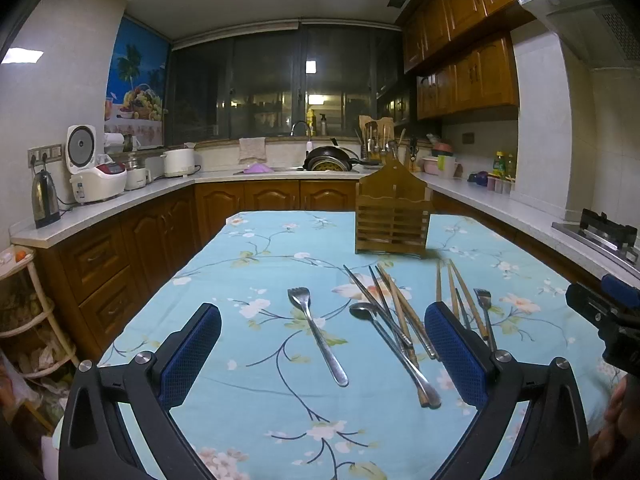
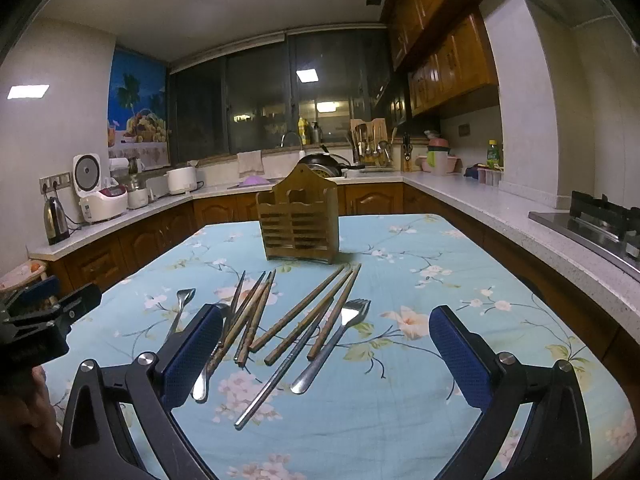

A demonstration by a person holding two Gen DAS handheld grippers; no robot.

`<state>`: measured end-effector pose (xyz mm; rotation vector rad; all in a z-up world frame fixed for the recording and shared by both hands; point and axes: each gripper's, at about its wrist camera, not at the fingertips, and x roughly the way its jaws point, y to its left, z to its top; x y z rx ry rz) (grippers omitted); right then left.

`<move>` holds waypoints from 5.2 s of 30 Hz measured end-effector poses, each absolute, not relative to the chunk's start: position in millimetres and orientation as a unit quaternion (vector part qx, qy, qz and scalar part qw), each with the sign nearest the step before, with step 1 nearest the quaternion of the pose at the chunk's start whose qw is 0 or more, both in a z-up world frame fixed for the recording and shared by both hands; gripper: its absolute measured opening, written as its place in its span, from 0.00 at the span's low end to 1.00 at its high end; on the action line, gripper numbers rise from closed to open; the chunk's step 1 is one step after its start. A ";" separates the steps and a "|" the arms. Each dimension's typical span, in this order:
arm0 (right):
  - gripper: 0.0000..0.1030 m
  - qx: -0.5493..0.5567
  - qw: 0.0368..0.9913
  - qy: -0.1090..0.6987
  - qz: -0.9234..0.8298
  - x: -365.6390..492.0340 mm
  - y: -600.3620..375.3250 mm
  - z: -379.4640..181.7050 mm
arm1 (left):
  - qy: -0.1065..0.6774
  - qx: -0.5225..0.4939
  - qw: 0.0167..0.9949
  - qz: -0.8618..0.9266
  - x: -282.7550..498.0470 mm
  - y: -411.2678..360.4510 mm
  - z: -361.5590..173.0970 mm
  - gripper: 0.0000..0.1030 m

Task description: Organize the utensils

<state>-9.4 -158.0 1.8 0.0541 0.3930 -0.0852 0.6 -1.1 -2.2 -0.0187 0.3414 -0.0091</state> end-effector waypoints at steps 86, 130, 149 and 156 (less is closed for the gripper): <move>0.52 0.192 0.884 0.427 -0.011 138.0 -234.5 -54.7 | 0.454 -0.070 0.881 -0.117 195.7 11.3 -8.7 0.43; 0.02 0.199 0.926 0.318 0.037 168.0 -233.6 24.4 | 0.345 -0.117 0.915 -0.173 191.5 46.6 69.3 0.00; 0.02 0.092 0.988 0.123 -0.013 296.1 -212.5 94.0 | 0.208 -0.064 0.965 -0.147 301.1 30.9 142.6 0.00; 0.02 0.016 0.995 0.093 -0.035 335.1 -186.2 75.3 | 0.182 -0.050 0.974 -0.123 364.7 3.8 114.2 0.00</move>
